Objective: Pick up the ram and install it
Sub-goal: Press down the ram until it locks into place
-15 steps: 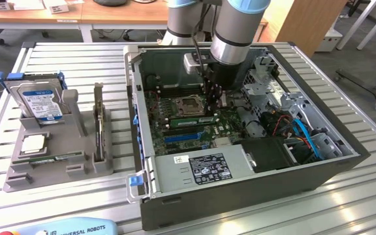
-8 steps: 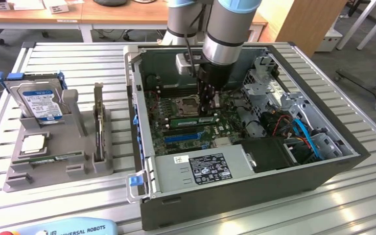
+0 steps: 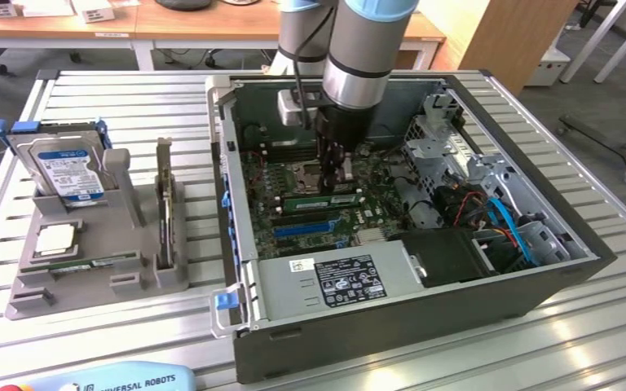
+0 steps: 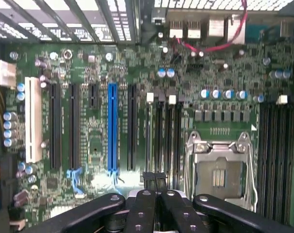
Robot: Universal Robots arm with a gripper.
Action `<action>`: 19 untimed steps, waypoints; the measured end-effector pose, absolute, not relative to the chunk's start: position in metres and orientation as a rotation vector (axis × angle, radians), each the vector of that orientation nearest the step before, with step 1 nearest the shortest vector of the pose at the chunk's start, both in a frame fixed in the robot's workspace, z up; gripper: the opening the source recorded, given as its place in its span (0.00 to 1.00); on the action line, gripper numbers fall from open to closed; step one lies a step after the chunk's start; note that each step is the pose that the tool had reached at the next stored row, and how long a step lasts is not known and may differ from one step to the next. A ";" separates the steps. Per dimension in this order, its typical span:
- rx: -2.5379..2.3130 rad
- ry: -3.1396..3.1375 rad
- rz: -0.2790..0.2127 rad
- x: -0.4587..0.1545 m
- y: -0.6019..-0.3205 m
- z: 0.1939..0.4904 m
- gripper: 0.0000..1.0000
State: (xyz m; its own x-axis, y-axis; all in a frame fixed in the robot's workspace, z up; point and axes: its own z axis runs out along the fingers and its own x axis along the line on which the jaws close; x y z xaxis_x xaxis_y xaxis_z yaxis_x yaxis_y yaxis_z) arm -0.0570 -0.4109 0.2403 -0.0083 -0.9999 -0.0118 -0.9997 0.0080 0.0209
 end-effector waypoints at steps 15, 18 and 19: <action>2.207 -2.226 -0.036 -0.081 -0.411 0.238 0.10; 2.207 -2.226 -0.036 -0.081 -0.411 0.238 0.10; 2.207 -2.226 -0.036 -0.081 -0.411 0.237 0.10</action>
